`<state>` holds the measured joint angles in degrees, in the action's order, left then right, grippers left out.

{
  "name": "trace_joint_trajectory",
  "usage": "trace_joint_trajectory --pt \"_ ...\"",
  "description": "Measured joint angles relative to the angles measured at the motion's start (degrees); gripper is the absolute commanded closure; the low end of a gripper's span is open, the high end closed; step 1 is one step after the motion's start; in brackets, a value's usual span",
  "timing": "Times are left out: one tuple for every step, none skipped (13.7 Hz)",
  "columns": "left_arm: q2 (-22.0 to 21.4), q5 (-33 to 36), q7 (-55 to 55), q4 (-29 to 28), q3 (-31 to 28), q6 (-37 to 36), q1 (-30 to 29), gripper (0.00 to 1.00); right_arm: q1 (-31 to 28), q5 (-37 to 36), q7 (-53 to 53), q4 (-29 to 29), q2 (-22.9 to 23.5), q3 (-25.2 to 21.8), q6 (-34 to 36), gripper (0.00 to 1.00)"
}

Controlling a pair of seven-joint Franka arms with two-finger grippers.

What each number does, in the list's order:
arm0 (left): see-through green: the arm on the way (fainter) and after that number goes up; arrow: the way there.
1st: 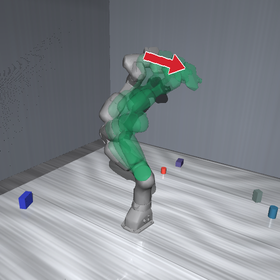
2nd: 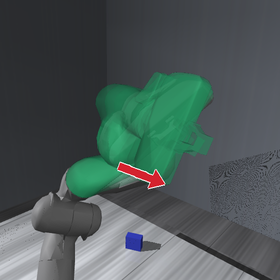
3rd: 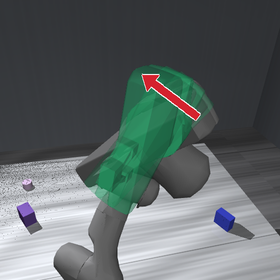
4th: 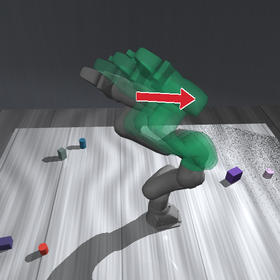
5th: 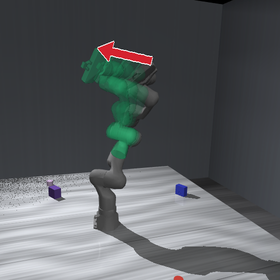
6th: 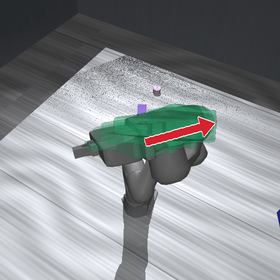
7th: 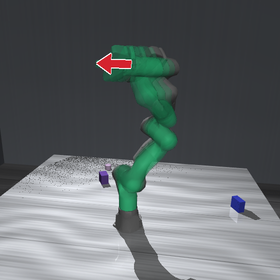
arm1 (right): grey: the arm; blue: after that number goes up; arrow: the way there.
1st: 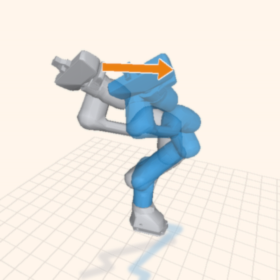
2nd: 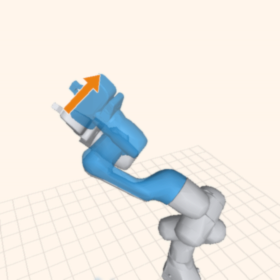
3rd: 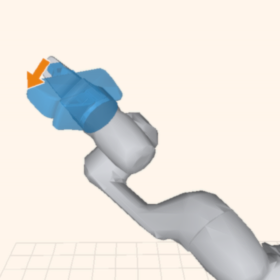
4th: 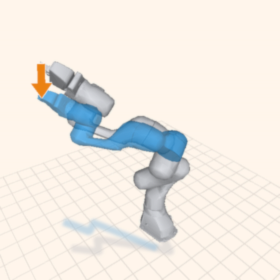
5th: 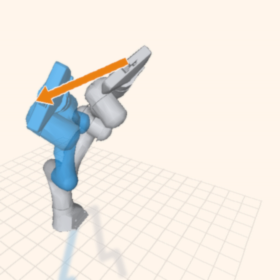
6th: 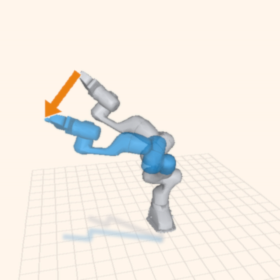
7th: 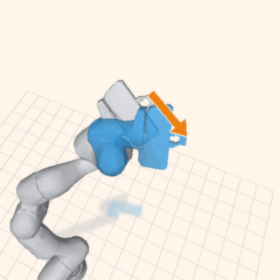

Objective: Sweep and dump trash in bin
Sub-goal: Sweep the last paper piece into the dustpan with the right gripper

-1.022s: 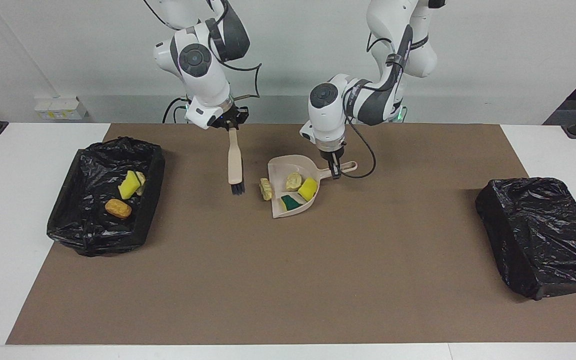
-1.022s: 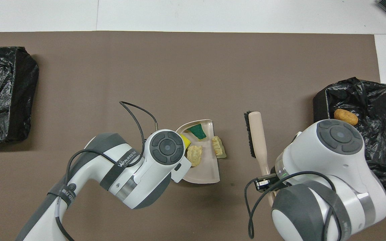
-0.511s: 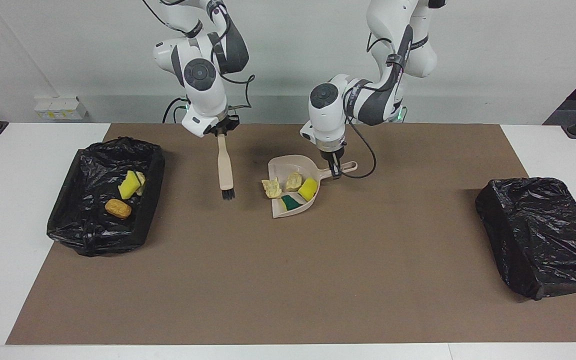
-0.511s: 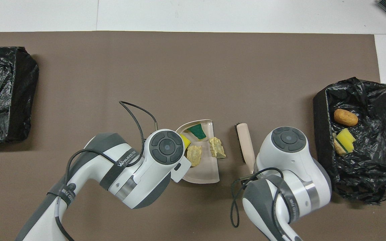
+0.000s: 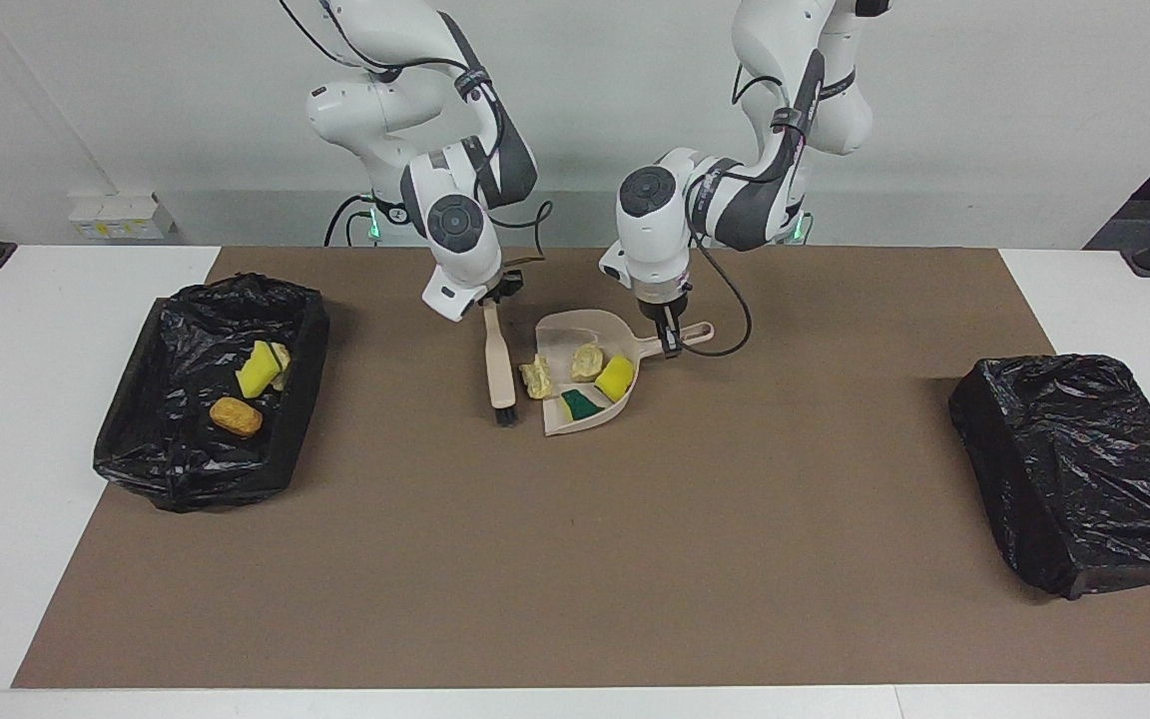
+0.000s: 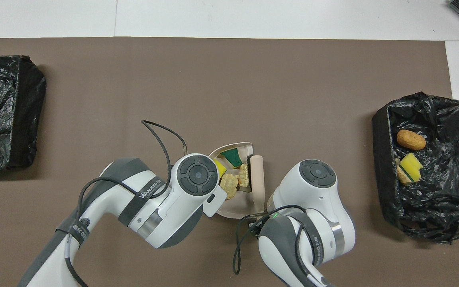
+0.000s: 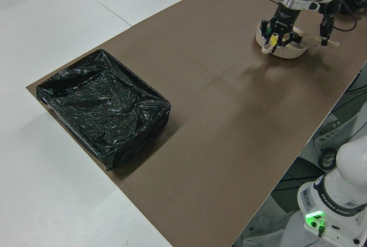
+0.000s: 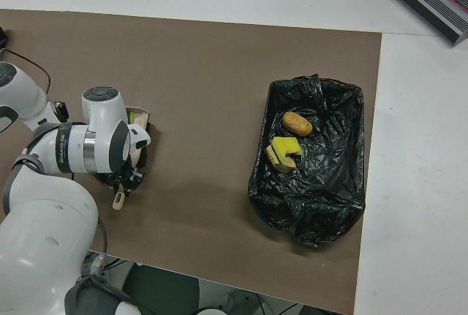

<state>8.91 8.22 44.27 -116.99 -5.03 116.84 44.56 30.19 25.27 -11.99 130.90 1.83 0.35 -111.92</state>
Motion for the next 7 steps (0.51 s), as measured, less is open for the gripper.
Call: trace_joint_trajectory --pt "0.00 0.00 0.00 -0.01 -0.01 0.00 0.00 1.00 0.12 0.37 -0.11 -0.09 -0.02 -0.01 0.00 1.00" --pt "0.00 0.00 0.00 -0.01 -0.01 0.00 0.00 1.00 0.11 0.46 -0.14 -0.17 -0.13 -0.03 0.01 1.00" --pt "0.00 0.00 0.00 -0.01 -0.01 0.00 0.00 1.00 0.12 0.48 -0.34 -0.31 -0.41 -0.03 0.15 1.00" --pt "0.00 0.00 0.00 -0.01 -0.01 0.00 0.00 1.00 0.23 0.48 -1.17 -0.56 -0.96 -0.01 0.85 1.00" --pt "0.00 0.00 0.00 -0.01 -0.01 0.00 0.00 1.00 0.49 0.40 -2.21 -0.87 -1.73 0.04 2.13 1.00" --pt "0.00 0.00 0.00 -0.01 -0.01 0.00 0.00 1.00 0.87 -0.01 -3.08 -1.17 -2.56 0.05 3.35 1.00" --pt "0.00 0.00 0.00 -0.01 -0.01 0.00 0.00 1.00 1.23 -1.02 -3.77 -1.29 -3.28 0.07 4.03 1.00"
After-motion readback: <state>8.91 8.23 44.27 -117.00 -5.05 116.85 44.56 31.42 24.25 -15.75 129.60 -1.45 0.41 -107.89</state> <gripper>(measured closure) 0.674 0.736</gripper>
